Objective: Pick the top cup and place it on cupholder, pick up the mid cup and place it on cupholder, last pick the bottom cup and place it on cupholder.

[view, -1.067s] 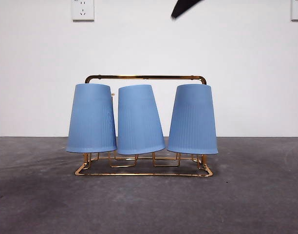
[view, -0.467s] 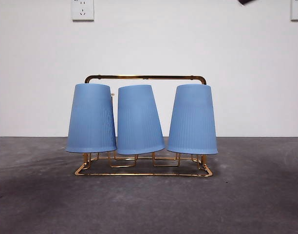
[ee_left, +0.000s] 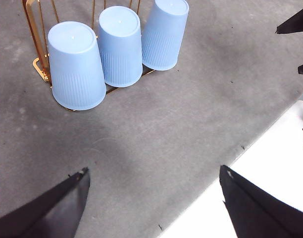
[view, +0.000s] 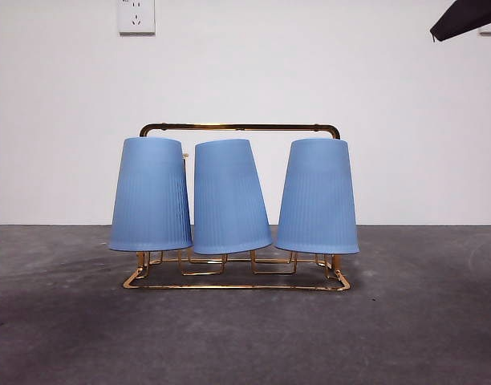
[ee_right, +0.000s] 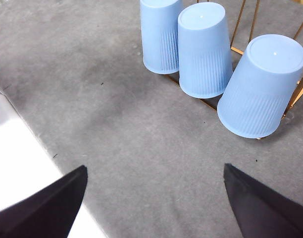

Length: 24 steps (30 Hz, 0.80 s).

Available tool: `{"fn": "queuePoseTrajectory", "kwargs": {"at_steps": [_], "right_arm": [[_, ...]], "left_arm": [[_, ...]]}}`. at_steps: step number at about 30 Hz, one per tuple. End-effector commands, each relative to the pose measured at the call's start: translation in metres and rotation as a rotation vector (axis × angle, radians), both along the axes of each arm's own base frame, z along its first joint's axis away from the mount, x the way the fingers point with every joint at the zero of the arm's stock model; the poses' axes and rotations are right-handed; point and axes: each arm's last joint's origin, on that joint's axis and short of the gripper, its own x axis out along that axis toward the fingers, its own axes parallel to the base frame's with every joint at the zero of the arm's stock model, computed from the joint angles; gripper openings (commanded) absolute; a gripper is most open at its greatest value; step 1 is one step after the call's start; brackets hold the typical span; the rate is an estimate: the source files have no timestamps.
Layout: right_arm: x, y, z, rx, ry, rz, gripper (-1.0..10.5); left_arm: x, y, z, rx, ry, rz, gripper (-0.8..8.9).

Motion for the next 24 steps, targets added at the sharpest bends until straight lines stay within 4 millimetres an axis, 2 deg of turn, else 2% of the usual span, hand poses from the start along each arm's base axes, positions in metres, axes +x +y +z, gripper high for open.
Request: {"fn": "queuePoseTrajectory", "kwargs": {"at_steps": [1,2,4,5,6,24], "right_arm": [[0.0002,0.0024,0.0029,0.013,0.002,0.002,4.1],[0.0002,0.0023,0.0029,0.012,0.002,0.002,3.6],[0.0000,0.0021,0.0028,0.011,0.002,0.002,1.7],[0.0000,0.0021,0.0028,0.011,0.002,0.002,0.4],[0.0000,0.0021,0.0029,0.011,0.001,0.002,0.0],[0.0002,0.0023,0.0038,0.020,-0.005,0.003,0.1]], "left_arm": [[0.0004,-0.0011,0.0026,-0.003,-0.018,-0.017,3.22],[0.0004,-0.0011,0.0027,-0.003,-0.019,-0.017,2.78],[0.0004,-0.0011,0.0027,-0.003,-0.019,-0.018,1.35],[0.0004,-0.0011,0.0027,-0.003,-0.019,-0.018,0.35],[0.0004,-0.0011,0.0027,-0.003,-0.019,-0.017,0.02],[0.0003,-0.0011,0.0027,-0.004,-0.018,-0.017,0.07]]}}
